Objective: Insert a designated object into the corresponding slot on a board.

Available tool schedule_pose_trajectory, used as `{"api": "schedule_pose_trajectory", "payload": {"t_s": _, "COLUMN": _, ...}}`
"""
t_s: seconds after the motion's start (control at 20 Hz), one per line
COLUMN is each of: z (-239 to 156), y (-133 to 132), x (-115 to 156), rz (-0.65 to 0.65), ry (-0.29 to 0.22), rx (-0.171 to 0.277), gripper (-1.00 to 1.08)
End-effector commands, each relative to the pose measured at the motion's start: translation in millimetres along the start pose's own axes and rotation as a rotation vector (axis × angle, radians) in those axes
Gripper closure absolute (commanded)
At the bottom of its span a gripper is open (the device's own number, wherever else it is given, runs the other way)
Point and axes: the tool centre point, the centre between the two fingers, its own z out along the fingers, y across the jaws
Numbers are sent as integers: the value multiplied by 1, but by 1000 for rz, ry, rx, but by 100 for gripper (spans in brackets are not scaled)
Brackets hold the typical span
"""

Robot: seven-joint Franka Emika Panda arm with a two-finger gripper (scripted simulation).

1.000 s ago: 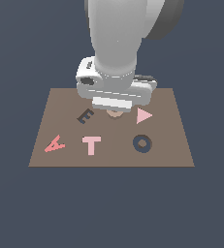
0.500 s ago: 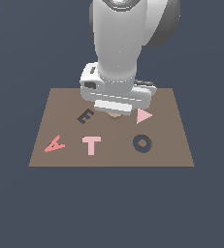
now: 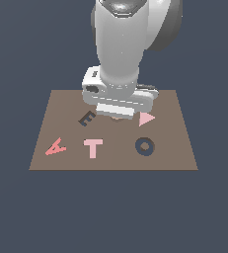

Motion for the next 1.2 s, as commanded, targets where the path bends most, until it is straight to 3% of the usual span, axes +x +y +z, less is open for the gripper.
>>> {"api": "schedule_pose_trajectory", "payload": {"t_s": 0.0, "z": 8, "y": 0, "x": 0, "rz": 0, "ry": -1, "rx": 0, "gripper": -92}}
{"api": "schedule_pose_trajectory", "payload": {"t_s": 0.2, "z": 13, "y": 0, "x": 0, "rz": 0, "ry": -1, "rx": 0, "gripper": -92}}
{"api": "schedule_pose_trajectory", "payload": {"t_s": 0.25, "z": 13, "y": 0, "x": 0, "rz": 0, "ry": -1, "rx": 0, "gripper": 108}}
{"api": "schedule_pose_trajectory", "payload": {"t_s": 1.15, "z": 12, "y": -4, "x": 0, "rz": 29, "ry": -1, "rx": 0, "gripper": 108}}
